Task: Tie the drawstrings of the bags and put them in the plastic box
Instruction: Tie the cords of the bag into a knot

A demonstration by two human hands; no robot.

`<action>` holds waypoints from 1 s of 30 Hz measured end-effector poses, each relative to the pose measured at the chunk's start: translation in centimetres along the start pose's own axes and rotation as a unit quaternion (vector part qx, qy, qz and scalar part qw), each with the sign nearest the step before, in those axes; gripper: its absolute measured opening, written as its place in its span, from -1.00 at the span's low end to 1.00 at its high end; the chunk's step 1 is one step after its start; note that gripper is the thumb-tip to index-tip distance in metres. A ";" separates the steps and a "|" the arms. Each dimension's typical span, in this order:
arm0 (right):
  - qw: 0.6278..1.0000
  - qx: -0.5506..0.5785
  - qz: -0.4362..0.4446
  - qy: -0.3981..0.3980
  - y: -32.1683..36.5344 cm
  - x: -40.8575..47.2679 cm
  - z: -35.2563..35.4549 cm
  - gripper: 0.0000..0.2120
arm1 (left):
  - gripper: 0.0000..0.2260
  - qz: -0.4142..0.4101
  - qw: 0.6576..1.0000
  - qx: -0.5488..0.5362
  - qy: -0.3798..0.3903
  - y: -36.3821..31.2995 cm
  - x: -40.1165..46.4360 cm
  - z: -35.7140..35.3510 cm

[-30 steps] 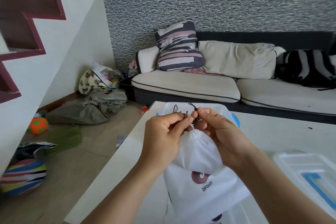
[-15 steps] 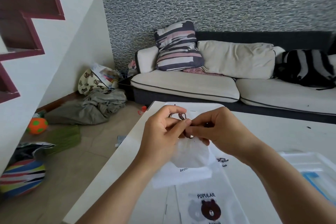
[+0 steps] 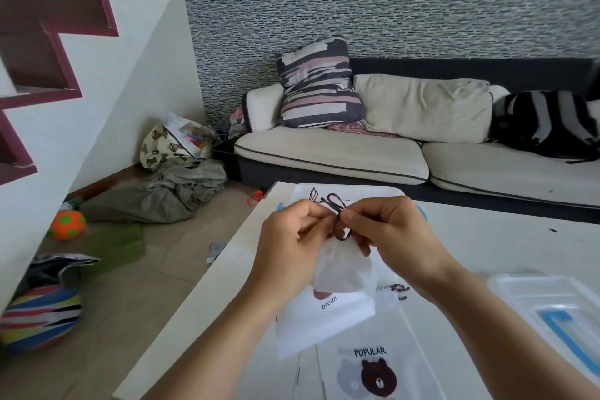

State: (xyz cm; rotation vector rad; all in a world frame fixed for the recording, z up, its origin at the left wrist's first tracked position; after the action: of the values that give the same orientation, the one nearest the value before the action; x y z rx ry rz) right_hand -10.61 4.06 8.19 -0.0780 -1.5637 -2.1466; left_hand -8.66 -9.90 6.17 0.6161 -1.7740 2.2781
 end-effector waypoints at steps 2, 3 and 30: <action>1.000 0.000 -0.004 0.003 -0.1 -0.1 -0.3 -0.70 | -0.87 -0.002 1.000 -0.001 0.009 -0.2 -0.1 -0.1; 1.000 0.000 -0.009 0.002 -0.3 -0.1 -0.3 -0.70 | -0.86 -0.010 1.000 0.008 0.010 -0.4 -0.1 0.0; 0.989 -0.147 0.005 -0.023 -0.1 0.2 0.2 -0.70 | -0.83 0.287 0.887 -0.350 0.094 3.1 -2.0 -3.9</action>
State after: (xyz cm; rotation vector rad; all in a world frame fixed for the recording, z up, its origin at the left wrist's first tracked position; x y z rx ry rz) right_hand -10.90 4.15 8.21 -0.2328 -1.2569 -2.3670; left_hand -8.88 -6.77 1.75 -0.2930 -2.6834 1.6371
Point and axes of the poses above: each hand's wrist, its own x-axis towards the middle knuckle, its own z-axis out of the back of the hand, y = z × x, the point moved 10 cm from there along x, towards the middle knuckle, and after that the axes turned 2 degrees about -x, right-handed, at the moved point
